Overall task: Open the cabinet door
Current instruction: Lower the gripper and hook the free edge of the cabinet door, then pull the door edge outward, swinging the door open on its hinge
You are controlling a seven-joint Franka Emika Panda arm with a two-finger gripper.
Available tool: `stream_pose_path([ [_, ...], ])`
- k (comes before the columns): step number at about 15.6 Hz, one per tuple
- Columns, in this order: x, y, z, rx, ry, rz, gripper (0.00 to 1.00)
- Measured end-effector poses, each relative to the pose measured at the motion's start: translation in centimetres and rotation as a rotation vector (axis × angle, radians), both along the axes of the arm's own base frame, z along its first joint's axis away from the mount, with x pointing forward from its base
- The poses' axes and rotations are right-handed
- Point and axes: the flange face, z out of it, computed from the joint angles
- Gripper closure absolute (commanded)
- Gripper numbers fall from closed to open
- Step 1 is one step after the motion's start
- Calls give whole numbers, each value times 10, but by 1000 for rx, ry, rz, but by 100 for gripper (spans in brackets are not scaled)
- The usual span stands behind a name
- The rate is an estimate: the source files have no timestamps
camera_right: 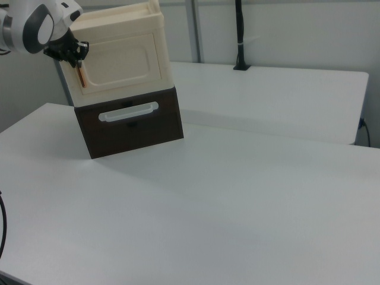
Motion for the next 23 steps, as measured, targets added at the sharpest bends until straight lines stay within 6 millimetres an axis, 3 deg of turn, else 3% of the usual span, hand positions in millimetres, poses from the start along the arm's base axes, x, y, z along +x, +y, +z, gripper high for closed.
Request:
stream_pose_path([
  [7, -14, -25, 9, -48, 94, -16, 98],
  [9, -18, -33, 12, -57, 118, -23, 93],
  [11, -20, -44, 13, -67, 144, -34, 80],
  [12, -21, -52, 14, -74, 162, -42, 66],
  [13, -23, -63, 15, -83, 185, -51, 45],
  [14, -24, -78, 13, -92, 218, -69, 29],
  [18, -20, -161, 8, -109, 289, -170, 4],
  [19, -19, -184, 7, -109, 291, -199, 0],
  [23, -15, -274, 3, -96, 281, -338, 0],
])
